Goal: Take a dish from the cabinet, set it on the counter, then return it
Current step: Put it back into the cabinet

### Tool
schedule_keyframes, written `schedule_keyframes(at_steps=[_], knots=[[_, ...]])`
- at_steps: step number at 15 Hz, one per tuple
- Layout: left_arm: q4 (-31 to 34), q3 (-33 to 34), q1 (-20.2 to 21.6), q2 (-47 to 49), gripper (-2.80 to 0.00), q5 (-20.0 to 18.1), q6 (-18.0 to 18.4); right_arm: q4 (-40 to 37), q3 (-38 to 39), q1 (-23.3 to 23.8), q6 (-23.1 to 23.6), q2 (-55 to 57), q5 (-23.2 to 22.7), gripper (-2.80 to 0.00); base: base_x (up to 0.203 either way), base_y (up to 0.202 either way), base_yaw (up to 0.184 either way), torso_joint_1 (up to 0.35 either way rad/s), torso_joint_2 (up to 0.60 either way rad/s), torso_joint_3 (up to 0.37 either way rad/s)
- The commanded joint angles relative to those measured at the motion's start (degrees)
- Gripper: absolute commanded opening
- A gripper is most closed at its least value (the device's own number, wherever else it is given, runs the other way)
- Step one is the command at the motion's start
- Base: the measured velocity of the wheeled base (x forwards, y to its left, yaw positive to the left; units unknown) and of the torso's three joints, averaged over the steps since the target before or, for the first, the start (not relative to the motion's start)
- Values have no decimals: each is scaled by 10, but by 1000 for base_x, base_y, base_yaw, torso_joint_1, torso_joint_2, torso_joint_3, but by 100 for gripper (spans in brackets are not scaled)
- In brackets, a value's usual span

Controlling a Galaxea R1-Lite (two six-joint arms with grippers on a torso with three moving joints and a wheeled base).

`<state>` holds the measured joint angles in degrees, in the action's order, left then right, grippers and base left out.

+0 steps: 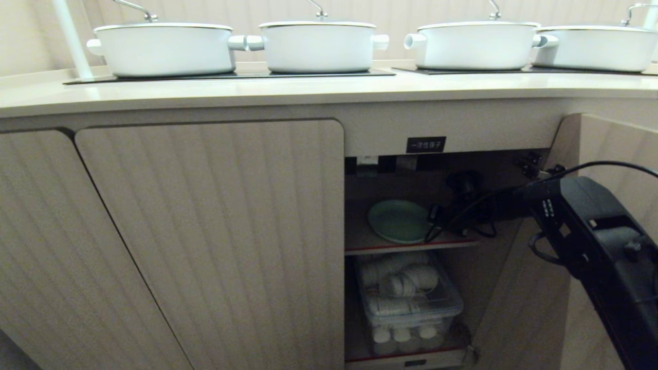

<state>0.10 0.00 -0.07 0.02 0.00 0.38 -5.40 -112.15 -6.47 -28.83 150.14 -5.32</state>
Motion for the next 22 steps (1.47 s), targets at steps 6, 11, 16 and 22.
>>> schedule_keyframes(at_steps=[6, 11, 16, 22], knots=[[0, 0, 0, 0, -280, 0, 0, 0, 0, 0, -1, 0, 1, 0, 0, 0, 0, 0, 0, 0], [0, 0, 0, 0, -280, 0, 0, 2, 1, 0, 4, -8, 15, 0, 0, 0, 0, 0, 0, 0], [0, 0, 1, 0, -280, 0, 0, 22, 7, 0, 13, -24, 20, 0, 0, 0, 0, 0, 0, 0], [0, 0, 0, 0, -280, 0, 0, 128, 112, 0, 104, -56, 50, 0, 0, 0, 0, 0, 0, 0]])
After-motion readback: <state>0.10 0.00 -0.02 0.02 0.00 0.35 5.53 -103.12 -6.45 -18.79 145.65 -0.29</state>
